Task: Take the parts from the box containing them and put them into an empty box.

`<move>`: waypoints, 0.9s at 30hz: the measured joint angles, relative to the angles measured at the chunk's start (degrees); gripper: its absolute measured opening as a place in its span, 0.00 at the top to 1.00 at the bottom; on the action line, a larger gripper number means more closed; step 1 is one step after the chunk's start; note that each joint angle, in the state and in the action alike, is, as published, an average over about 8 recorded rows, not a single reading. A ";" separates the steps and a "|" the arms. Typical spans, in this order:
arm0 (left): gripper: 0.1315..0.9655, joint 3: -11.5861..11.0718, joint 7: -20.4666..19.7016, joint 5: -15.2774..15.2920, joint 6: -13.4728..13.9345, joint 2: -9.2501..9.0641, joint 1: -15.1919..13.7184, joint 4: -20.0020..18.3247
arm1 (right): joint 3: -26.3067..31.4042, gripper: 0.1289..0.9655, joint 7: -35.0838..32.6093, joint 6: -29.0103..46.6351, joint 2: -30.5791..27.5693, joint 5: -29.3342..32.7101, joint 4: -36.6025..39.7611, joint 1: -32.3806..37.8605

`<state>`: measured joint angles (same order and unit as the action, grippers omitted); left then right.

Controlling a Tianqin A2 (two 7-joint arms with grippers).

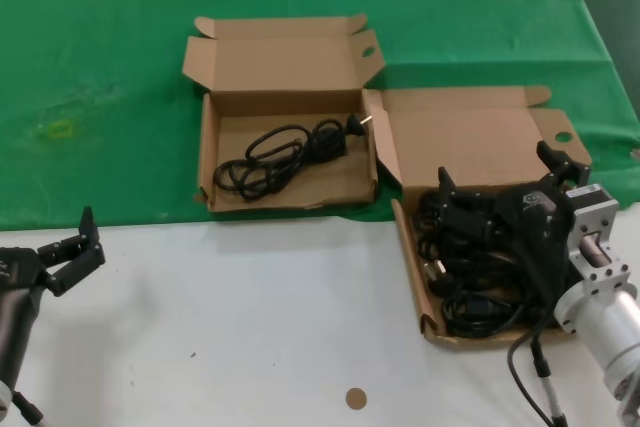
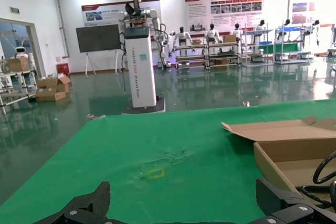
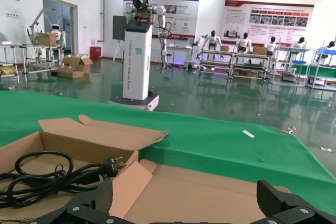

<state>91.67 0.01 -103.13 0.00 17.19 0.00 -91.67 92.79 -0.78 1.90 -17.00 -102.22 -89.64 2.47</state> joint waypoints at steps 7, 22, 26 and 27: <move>0.00 0.00 0.00 0.00 0.00 0.00 0.00 0.00 | 0.00 0.00 0.00 0.00 0.00 0.00 0.00 0.00; 0.00 0.00 -0.01 0.00 0.00 0.00 0.00 0.00 | 0.00 0.00 0.00 0.00 0.00 0.00 0.00 0.00; 0.00 0.00 -0.02 0.00 0.00 0.00 0.00 0.00 | 0.00 0.00 0.00 0.00 0.00 0.00 0.00 0.00; 0.00 0.00 -0.02 0.00 0.00 0.00 0.00 0.00 | 0.00 0.00 0.00 0.00 0.00 0.00 0.00 0.00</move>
<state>91.67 -0.01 -103.13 0.00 17.19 0.00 -91.67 92.79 -0.78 1.90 -17.00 -102.22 -89.64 2.47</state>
